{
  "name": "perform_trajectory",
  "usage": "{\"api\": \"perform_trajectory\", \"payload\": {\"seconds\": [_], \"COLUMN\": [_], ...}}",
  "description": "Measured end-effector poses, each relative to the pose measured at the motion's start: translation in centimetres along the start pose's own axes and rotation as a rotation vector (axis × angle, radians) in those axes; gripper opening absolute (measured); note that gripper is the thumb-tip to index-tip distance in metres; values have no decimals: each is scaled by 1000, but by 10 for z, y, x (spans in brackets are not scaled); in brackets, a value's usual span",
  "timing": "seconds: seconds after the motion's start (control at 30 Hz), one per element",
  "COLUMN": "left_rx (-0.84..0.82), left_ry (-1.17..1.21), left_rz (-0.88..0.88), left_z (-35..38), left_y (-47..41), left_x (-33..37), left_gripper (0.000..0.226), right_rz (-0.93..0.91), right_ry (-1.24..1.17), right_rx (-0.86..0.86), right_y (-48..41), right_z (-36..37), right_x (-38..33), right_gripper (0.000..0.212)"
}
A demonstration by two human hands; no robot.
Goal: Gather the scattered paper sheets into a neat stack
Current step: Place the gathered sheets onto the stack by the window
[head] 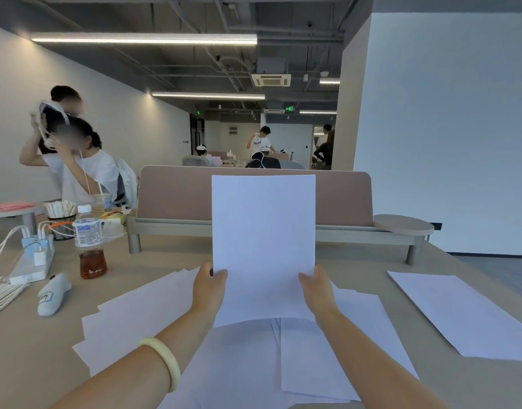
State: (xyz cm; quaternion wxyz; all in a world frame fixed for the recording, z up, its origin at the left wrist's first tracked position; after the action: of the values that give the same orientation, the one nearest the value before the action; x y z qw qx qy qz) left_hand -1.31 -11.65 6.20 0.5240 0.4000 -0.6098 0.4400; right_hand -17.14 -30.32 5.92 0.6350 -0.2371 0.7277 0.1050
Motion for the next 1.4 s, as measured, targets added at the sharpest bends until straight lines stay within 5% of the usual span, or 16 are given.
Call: {"api": "perform_trajectory", "payload": {"seconds": [0.2, 0.33, 0.53, 0.73, 1.13, 1.4], "left_rx": [-66, -146, -285, -412, -711, -818], "left_ry": [-98, -120, -110, -121, -124, -182], "left_rz": [88, 135, 181, 177, -7, -213], "left_z": [43, 83, 152, 227, 389, 451], "left_y": [7, 15, 36, 57, 128, 151], "left_x": [21, 33, 48, 46, 13, -34], "left_gripper": [25, 19, 26, 15, 20, 21], "right_rz": [-7, -6, -13, 3, 117, 227], "right_ry": [49, 70, 109, 143, 317, 529], "right_rx": [85, 153, 255, 348, 533, 491], "right_y": [-19, -28, -38, -43, -72, -109], "right_z": [-56, -101, -172, -249, -401, -448], "right_x": [0, 1, 9, 24, 93, 151], "right_gripper": [5, 21, 7, 19, 39, 48]}}
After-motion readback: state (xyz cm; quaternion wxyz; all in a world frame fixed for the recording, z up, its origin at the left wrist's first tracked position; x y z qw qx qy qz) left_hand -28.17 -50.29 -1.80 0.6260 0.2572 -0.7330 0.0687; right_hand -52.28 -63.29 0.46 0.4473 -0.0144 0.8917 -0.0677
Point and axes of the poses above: each hand's wrist, its own y-axis away from the middle knuckle, its own z-axis out of the palm, x = y × z, the point moved 8 cm from there along -y, towards the middle knuckle, and after that the axes turned 4 degrees about x, right-handed, at the moved point
